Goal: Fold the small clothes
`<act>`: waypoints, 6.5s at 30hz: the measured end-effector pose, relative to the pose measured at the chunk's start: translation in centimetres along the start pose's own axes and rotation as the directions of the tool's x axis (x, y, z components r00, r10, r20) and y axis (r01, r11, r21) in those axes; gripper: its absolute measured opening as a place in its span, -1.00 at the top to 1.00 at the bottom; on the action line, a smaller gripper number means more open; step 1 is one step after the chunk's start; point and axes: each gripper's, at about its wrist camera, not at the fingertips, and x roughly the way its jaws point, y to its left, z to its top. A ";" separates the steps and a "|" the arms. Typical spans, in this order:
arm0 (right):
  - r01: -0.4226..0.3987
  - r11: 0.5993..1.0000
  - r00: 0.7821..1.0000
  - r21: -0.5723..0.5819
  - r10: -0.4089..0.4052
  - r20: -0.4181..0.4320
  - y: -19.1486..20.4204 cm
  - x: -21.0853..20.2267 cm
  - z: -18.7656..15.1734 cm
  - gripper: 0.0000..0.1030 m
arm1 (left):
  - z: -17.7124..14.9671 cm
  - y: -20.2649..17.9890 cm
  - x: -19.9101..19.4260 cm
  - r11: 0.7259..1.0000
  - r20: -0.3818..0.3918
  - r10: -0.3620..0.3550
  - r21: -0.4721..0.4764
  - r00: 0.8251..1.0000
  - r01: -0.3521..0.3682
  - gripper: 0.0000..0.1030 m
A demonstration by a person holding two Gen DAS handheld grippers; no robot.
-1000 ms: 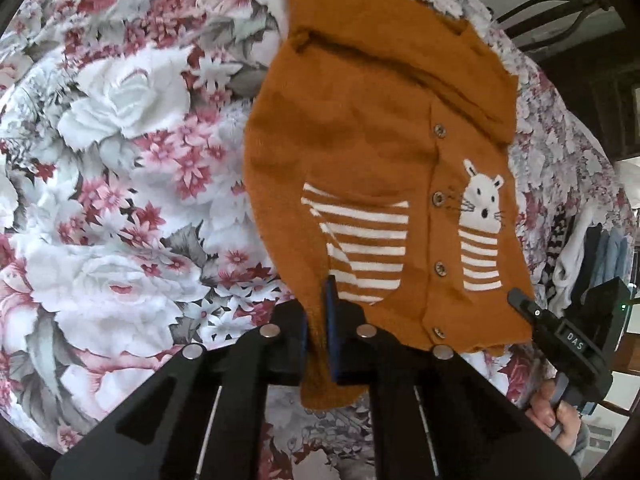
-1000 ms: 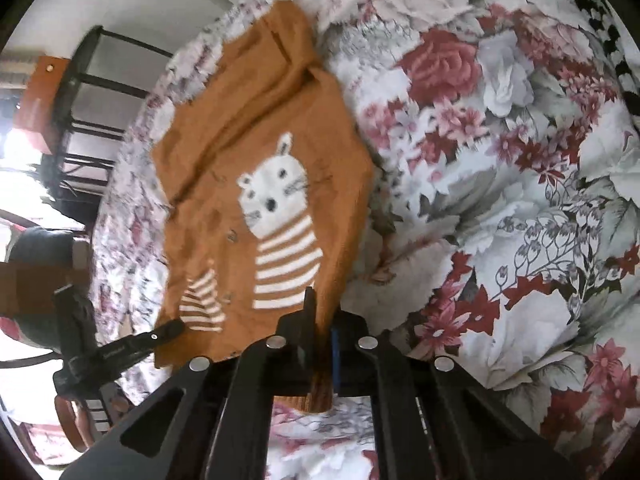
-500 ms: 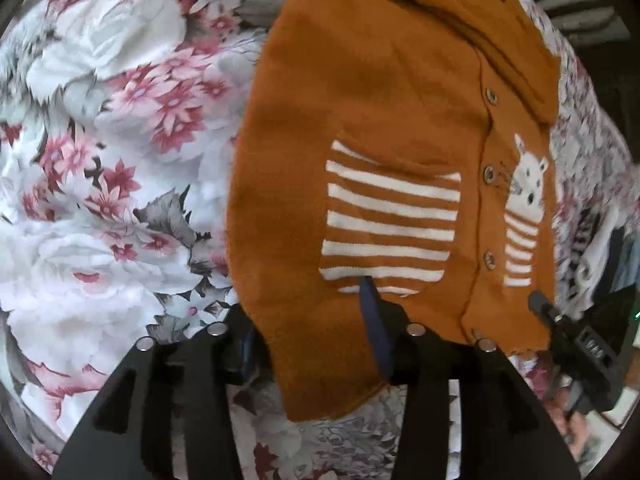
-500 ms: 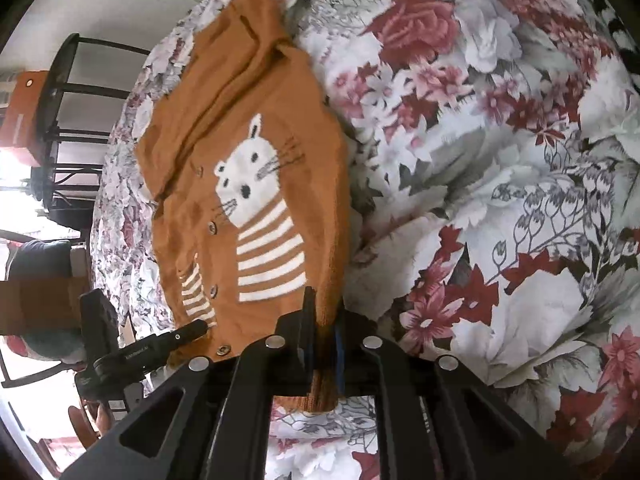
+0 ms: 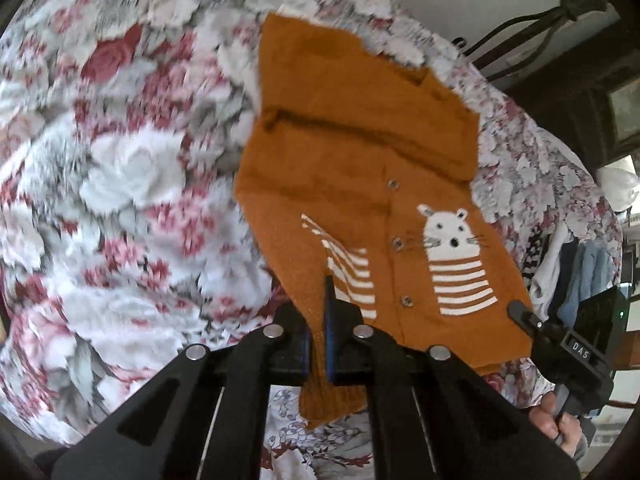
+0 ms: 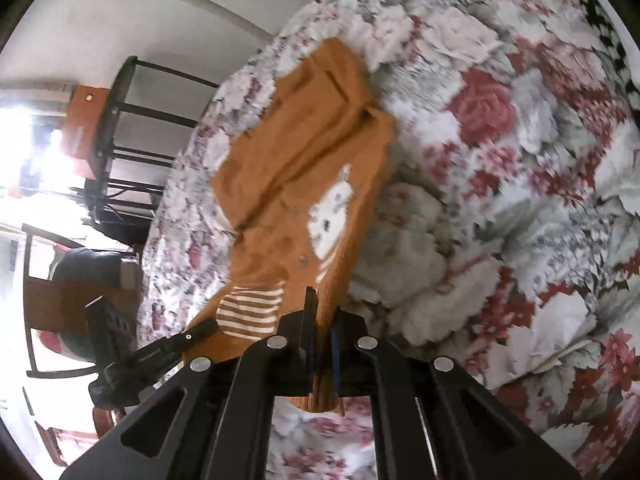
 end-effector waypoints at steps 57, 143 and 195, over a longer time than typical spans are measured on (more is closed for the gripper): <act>-0.047 0.998 0.998 -0.036 0.048 0.031 0.7 8.6 19.0 0.09 | 20.1 2.6 4.0 0.978 0.123 0.001 -0.207 0.992 0.024 -0.64; 0.445 0.810 0.872 -0.382 -0.489 -0.020 -0.3 13.0 11.0 0.90 | 13.5 3.7 13.1 0.925 -0.079 0.379 -0.007 0.922 -0.381 -0.92; 0.279 0.935 0.959 -0.218 -0.282 0.018 5.8 16.3 14.6 0.17 | 8.8 -0.5 16.8 0.915 -0.051 0.393 0.116 0.918 -0.385 -0.92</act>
